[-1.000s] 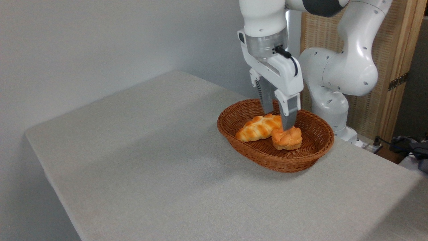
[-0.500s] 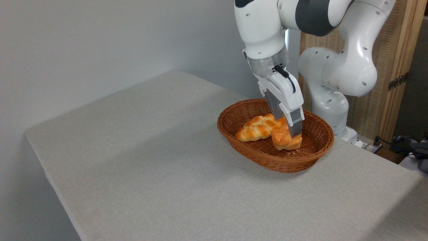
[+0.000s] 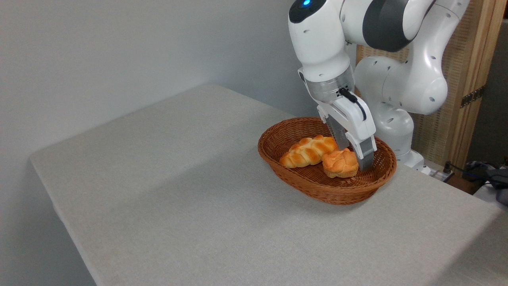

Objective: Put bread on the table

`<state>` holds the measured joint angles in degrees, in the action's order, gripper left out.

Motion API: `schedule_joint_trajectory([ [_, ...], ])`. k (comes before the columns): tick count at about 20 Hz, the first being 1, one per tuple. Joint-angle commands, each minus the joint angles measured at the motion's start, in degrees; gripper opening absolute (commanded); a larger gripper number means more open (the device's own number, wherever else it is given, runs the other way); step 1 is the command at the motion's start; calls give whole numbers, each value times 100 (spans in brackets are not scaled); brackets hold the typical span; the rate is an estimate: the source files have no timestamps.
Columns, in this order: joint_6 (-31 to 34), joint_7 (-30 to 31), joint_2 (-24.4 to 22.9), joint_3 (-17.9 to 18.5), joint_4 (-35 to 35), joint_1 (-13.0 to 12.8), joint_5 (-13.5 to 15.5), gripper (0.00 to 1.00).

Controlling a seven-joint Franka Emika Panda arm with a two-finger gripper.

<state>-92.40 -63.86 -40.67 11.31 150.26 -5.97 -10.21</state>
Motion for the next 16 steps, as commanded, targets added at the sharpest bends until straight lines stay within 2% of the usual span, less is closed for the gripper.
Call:
schedule_joint_trajectory([
  [1,-50,-83,-37,99,48,-115,-78,100],
  [12,-111,-92,-99,29,-198,-98,-7,100],
  [16,-155,-83,-90,38,-181,-124,309,100],
])
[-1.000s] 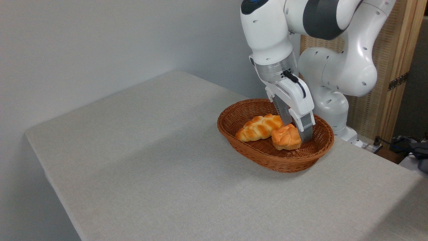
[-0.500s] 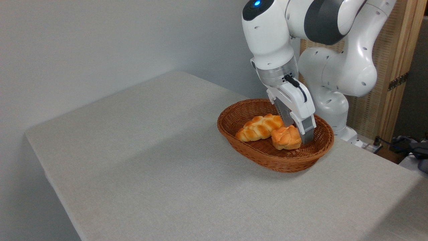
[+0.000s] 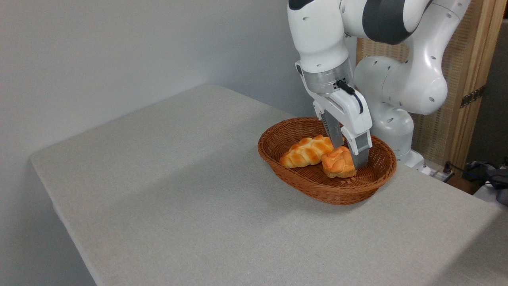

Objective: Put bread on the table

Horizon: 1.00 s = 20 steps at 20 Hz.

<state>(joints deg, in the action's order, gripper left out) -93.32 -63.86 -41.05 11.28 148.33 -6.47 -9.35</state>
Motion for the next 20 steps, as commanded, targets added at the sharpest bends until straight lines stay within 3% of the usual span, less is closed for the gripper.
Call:
schedule_joint_trajectory([
  [1,-63,-83,-35,41,21,-83,232,100],
  [5,-150,-74,1,85,38,-179,460,100],
  [20,-371,-83,71,93,539,-197,311,100],
])
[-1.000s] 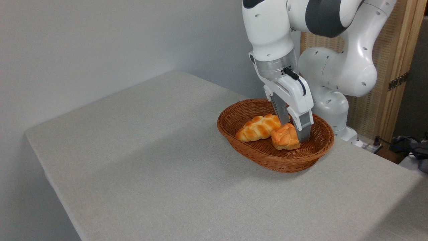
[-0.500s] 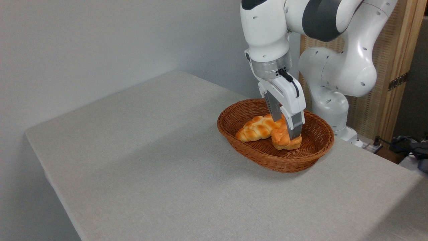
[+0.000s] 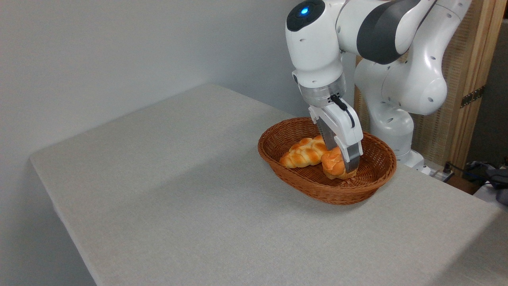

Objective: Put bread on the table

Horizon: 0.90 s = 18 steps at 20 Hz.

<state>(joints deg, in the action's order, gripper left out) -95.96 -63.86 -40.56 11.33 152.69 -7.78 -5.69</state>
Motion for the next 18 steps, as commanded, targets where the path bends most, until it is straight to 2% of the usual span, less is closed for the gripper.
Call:
schedule_joint_trajectory([
  [1,-124,-83,22,88,120,-66,-107,100],
  [4,-186,-83,22,97,165,-57,-160,100],
  [7,-186,-92,22,97,156,-48,-528,100],
  [8,-186,-92,22,97,156,-48,-564,100],
  [14,-221,-92,22,97,138,-48,-556,100],
  [18,-519,-92,22,97,138,-57,-424,100],
])
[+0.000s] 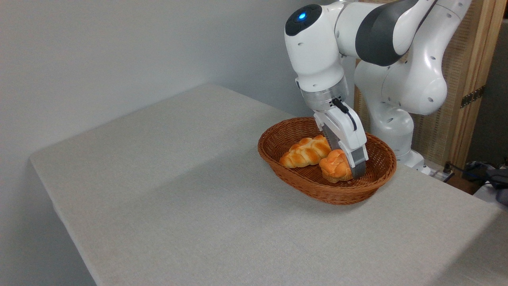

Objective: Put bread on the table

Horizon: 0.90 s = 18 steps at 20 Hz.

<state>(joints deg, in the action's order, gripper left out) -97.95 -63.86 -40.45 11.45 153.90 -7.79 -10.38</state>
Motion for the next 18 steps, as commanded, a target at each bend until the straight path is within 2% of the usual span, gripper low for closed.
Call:
schedule_joint_trajectory([
  [1,-434,-92,11,77,18,-65,158,100],
  [2,-488,-92,11,77,26,-65,264,100],
  [5,-506,-92,19,77,35,-74,282,99],
  [8,-523,-92,20,77,35,-109,291,63],
  [10,-523,-101,28,85,44,-118,300,49],
  [18,-515,-101,28,77,35,-118,300,49],
])
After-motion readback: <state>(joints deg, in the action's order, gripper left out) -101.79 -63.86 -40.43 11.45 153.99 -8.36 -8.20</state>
